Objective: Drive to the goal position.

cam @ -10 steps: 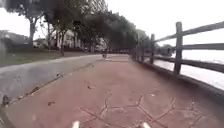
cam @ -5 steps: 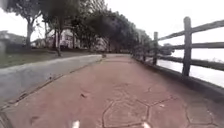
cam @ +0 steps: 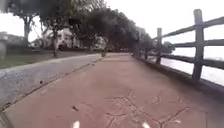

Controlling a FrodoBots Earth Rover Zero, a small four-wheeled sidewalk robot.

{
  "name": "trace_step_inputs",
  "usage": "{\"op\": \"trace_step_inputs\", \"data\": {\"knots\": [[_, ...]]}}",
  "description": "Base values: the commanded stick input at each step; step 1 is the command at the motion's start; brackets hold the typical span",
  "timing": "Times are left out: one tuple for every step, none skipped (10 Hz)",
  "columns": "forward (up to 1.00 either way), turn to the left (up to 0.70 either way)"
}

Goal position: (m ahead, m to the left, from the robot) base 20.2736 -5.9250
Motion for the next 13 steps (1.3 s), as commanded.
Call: {"op": "trace_step_inputs", "data": {"knots": [[0.70,0.00],[0.70,0.00],[0.70,0.00],[0.70,0.00],[0.70,0.00],[0.70,0.00],[0.70,0.00],[0.70,0.00],[0.70,0.00],[0.70,0.00],[0.70,0.00],[0.70,0.00],[0.70,0.00]]}}
